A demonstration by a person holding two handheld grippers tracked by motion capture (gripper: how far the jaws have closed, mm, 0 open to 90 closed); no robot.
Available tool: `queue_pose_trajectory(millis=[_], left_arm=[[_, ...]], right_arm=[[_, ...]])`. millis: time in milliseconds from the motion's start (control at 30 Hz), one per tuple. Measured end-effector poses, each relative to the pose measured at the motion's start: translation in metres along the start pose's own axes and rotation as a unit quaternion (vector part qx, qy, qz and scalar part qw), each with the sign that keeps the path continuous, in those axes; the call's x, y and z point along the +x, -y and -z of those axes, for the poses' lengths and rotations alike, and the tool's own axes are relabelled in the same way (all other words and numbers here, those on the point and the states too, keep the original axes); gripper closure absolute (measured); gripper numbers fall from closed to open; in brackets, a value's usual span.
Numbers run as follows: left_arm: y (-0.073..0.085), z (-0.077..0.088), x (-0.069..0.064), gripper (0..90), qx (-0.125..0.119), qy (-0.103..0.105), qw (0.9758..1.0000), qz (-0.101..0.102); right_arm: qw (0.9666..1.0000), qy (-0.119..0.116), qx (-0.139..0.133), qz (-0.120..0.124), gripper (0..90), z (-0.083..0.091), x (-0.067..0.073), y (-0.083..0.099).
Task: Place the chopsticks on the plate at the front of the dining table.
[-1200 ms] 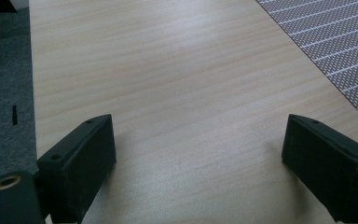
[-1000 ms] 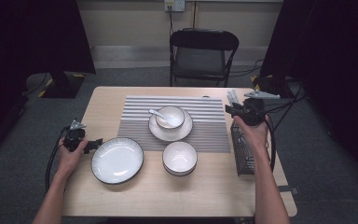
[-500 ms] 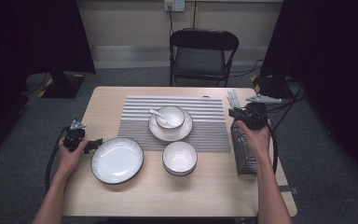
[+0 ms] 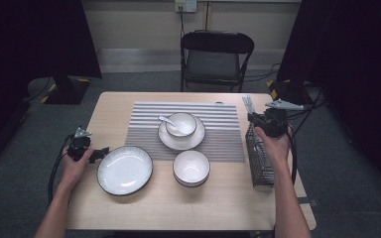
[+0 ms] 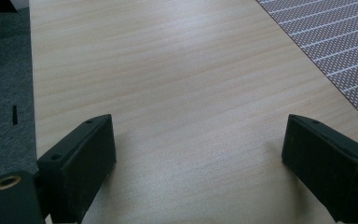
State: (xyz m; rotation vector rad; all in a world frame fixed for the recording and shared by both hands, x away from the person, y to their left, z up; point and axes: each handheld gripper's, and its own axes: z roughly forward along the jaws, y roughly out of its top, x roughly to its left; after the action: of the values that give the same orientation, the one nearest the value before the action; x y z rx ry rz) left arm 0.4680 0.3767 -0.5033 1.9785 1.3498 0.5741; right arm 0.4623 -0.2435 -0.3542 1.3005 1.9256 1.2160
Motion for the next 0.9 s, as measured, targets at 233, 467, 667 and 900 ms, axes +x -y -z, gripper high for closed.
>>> queue_pose_trajectory(millis=[233,467,667,900], left_arm=[[0.0,0.0,-0.0001,9.2,0.0,-0.001,1.0,0.001],[0.0,0.0,0.0,9.2,0.0,0.0,1.0,0.0],[0.0,-0.0001,-0.0002,9.2,0.0,-0.001,1.0,0.001],[0.0,0.0,-0.0001,9.3,0.0,0.0,1.0,0.001]], right_arm=[[1.0,0.004,0.007,-0.003,82.9,0.0008,-0.0016,0.0017],[0.9995,0.025,0.017,0.013,84.4,-0.0023,0.0006,0.0012],[0.9995,0.031,0.004,0.01,85.4,0.001,-0.0024,0.0008],[0.9995,0.03,-0.011,0.004,85.4,0.0069,-0.0047,0.0005]])
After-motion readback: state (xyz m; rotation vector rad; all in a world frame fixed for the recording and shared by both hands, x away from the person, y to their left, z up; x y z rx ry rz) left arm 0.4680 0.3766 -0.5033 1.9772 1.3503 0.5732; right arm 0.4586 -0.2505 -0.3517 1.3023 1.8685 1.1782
